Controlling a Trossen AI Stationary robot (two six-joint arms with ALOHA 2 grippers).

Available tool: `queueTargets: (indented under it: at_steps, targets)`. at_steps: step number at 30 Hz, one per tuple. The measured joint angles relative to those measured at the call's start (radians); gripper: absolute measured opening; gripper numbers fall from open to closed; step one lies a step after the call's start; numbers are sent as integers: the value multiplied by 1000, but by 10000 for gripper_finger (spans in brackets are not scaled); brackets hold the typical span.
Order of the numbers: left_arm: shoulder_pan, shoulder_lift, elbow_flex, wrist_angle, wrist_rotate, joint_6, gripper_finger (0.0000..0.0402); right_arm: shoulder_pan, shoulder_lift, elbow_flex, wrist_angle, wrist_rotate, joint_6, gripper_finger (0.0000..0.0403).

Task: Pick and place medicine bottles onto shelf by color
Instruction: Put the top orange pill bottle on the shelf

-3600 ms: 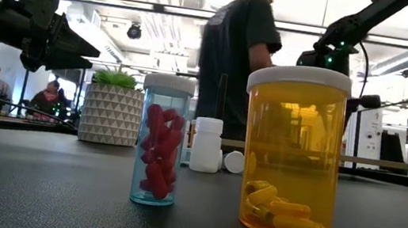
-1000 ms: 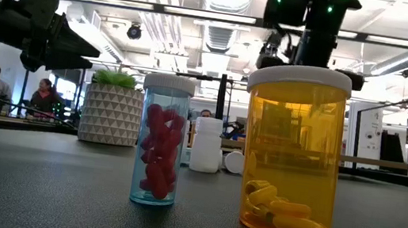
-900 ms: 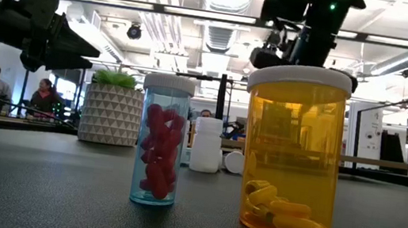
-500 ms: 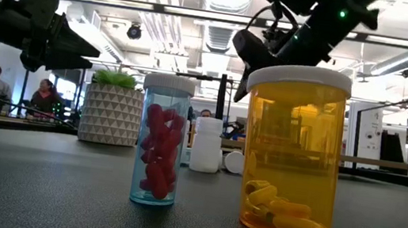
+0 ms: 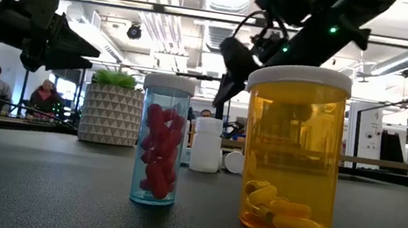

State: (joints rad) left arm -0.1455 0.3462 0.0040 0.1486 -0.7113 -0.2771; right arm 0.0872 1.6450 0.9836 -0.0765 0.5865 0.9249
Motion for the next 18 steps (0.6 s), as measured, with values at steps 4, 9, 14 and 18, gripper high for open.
queueTargets:
  at_steps: [4, 9, 14, 18]
  targets:
    - [0, 1, 0, 0, 0, 0, 270, 0, 48, 42, -2, -11, -37, 398]
    - [0, 1, 0, 0, 0, 0, 270, 0, 104, 95, -1, -19, -57, 400]
    - [0, 3, 0, 0, 0, 0, 270, -7, 162, 153, -5, -19, -71, 400]
    - [0, 5, 0, 0, 0, 0, 270, -27, 207, 210, -60, -14, -58, 400]
